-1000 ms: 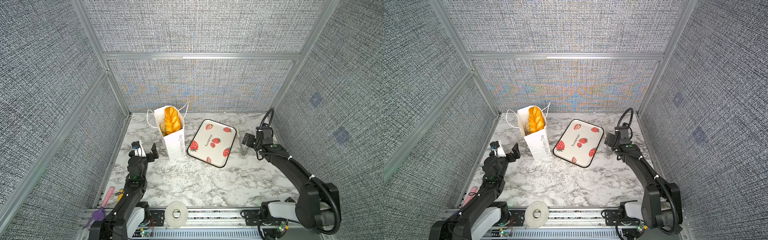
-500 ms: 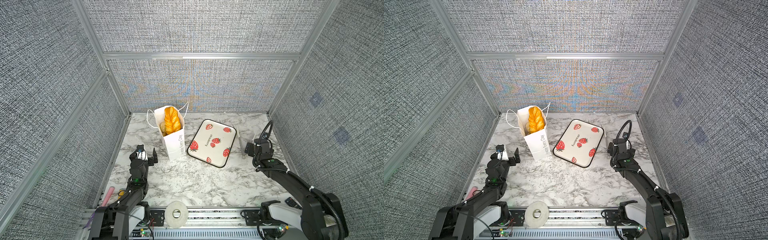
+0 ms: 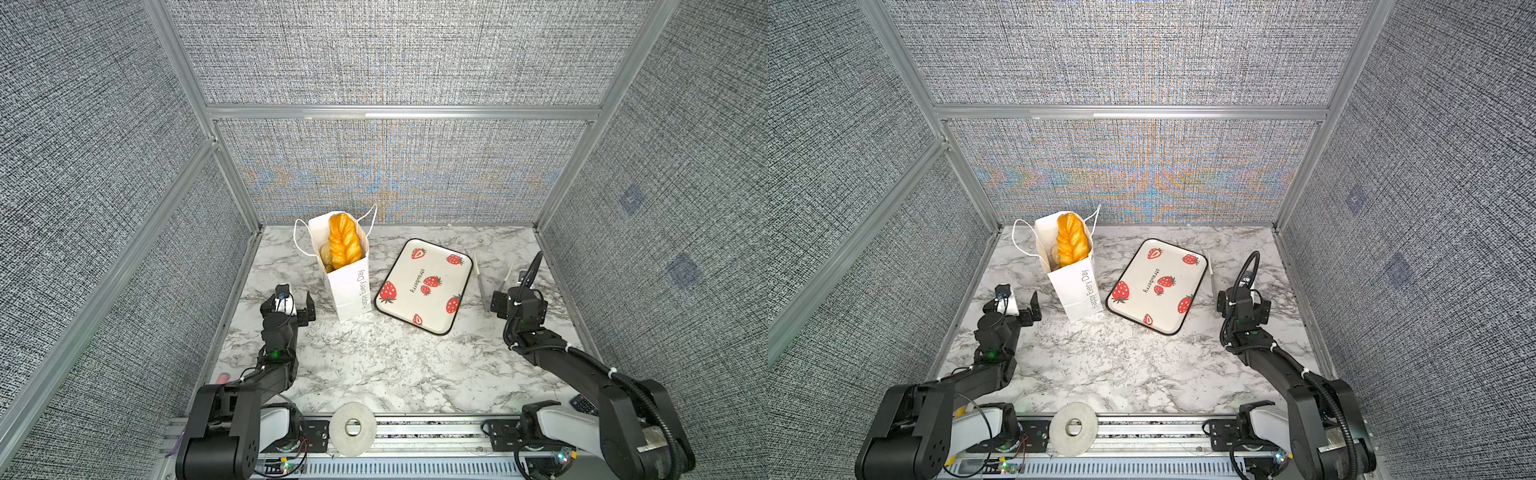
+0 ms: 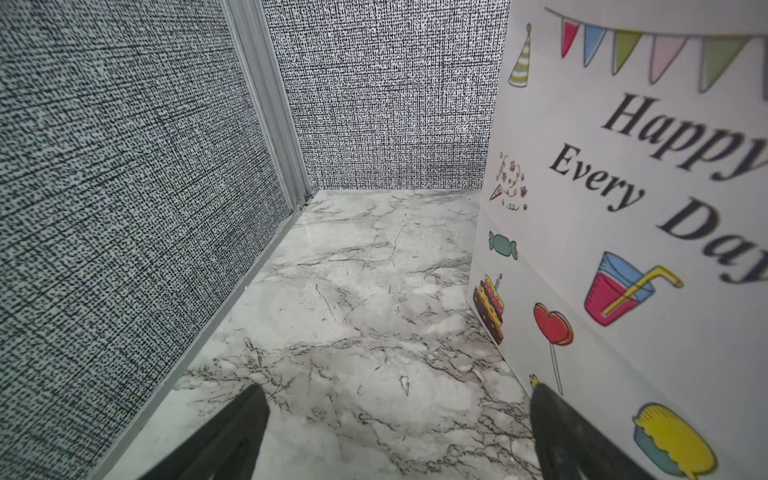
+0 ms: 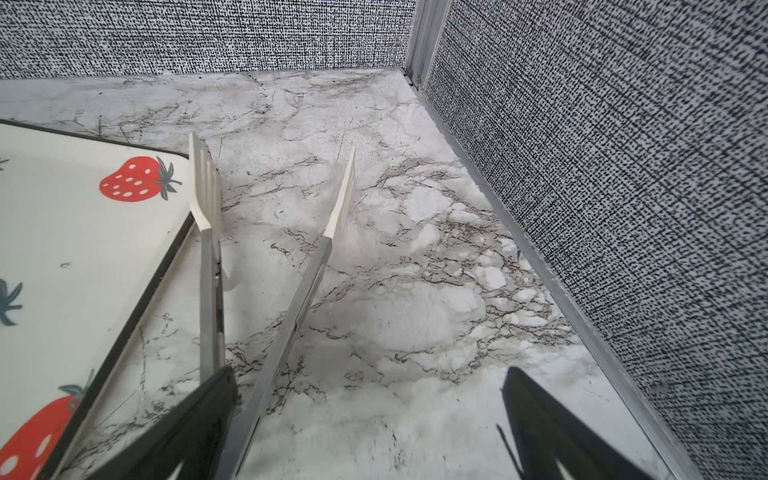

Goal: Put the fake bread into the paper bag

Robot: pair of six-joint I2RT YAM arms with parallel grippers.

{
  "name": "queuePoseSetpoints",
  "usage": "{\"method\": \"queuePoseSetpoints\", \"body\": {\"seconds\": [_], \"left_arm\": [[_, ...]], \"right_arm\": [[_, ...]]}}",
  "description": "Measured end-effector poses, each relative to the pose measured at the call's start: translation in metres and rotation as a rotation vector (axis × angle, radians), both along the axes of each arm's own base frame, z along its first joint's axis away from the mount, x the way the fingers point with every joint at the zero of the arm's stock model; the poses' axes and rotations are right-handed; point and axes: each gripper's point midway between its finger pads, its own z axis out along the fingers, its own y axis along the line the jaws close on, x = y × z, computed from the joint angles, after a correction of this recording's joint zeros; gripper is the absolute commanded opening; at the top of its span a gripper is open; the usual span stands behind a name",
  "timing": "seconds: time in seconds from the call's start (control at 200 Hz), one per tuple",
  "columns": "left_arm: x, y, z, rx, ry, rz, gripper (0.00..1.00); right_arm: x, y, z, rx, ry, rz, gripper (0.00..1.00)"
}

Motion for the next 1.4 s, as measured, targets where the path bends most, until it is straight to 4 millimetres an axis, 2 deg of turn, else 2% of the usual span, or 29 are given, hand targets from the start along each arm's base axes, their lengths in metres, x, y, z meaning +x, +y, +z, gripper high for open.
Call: {"method": "queuePoseSetpoints", "body": {"seconds": [0.135,0.295,0.395,0.57,0.705,1.0,1.1,1.206,1.296,1.401], "left_arm": [[0.007,-0.002,-0.006,-0.008,-0.002,-0.007,0.99],[0.013,-0.003,-0.022,-0.009,0.011,-0.013,0.99],[0.012,-0.003,-0.031,-0.008,0.018,-0.013,0.99],[0.017,-0.003,-0.015,-0.009,-0.046,-0.013,0.99],[0.017,-0.003,-0.012,-0.009,-0.06,-0.013,0.99],[0.017,-0.003,-0.012,0.002,-0.063,-0.015,0.99],[0.018,-0.003,-0.012,0.005,-0.062,-0.018,0.99],[0.018,-0.005,-0.011,0.007,-0.065,-0.029,0.99],[0.019,-0.008,-0.011,0.006,-0.065,-0.043,0.99],[0.019,-0.008,-0.011,0.007,-0.065,-0.044,0.99]], "right_arm": [[0.0,0.0,-0.001,-0.02,-0.03,0.015,0.99],[0.006,0.001,0.008,-0.03,-0.085,0.023,0.99],[0.009,0.0,0.005,-0.039,-0.089,0.025,0.99],[0.017,0.001,-0.003,-0.057,-0.091,0.033,0.99],[0.021,0.0,-0.006,-0.065,-0.106,0.045,0.99],[0.029,-0.015,-0.008,-0.031,-0.148,0.048,0.99],[0.031,-0.022,-0.018,-0.01,-0.143,0.05,0.99],[0.036,-0.016,-0.028,0.018,-0.123,0.095,0.99],[0.04,-0.014,-0.024,0.032,-0.144,0.119,0.99],[0.042,-0.01,-0.029,0.059,-0.136,0.162,0.99]]}}
